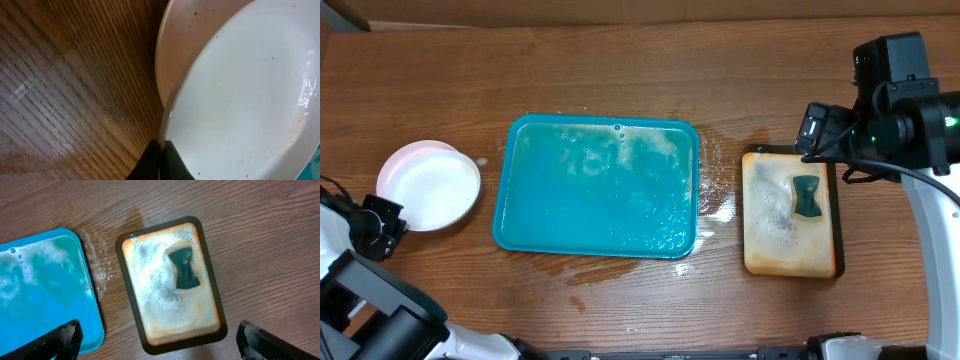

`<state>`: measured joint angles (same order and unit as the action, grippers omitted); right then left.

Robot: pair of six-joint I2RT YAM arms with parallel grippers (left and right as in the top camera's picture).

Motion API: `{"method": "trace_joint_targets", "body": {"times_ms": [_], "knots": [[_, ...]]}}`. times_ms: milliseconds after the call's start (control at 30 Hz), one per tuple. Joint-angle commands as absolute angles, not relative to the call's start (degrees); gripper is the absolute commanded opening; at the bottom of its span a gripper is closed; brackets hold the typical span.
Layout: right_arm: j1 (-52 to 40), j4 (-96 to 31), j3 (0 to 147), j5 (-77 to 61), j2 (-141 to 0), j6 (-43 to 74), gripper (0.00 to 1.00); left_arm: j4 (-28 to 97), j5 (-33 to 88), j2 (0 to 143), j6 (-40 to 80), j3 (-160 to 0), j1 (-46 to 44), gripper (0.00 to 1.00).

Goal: Clean dirty plates on tray and stack at the side
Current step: 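Carry the white plate left and lower it onto the plate stack, then release the white plate and raise the left gripper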

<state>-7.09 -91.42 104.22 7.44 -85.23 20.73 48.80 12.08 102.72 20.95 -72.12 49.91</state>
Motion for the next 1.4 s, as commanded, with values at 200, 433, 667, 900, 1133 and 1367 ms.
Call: {"method": "trace_joint_targets", "body": {"times_ms": [200, 433, 667, 900, 1133, 1367], "knots": [[-6.6, -91.7, 104.9, 3.6, -83.9, 19.4, 1.0, 42.6, 13.5, 104.4, 21.2, -72.1, 49.9, 0.04], [-6.6, -92.7, 104.9, 3.3, -83.9, 19.4, 1.0, 41.3, 13.1, 109.4, 21.3, -72.1, 49.9, 0.04], [-6.6, -94.2, 104.9, 3.3, -83.9, 19.5, 1.0, 40.0, 11.7, 110.9, 21.4, -72.4, 49.9, 0.04], [-6.6, -94.7, 104.9, 3.3, -83.9, 19.4, 1.0, 42.2, 6.3, 110.9, 24.9, -74.8, 50.0, 0.04], [-6.6, -94.7, 104.9, 3.2, -83.9, 19.4, 1.0, 45.6, 4.4, 110.9, 25.3, -79.4, 50.0, 0.24], [-6.6, -94.4, 104.9, 3.3, -83.9, 19.0, 1.0, 47.2, 4.6, 110.9, 25.3, -80.1, 49.5, 1.0]]}}
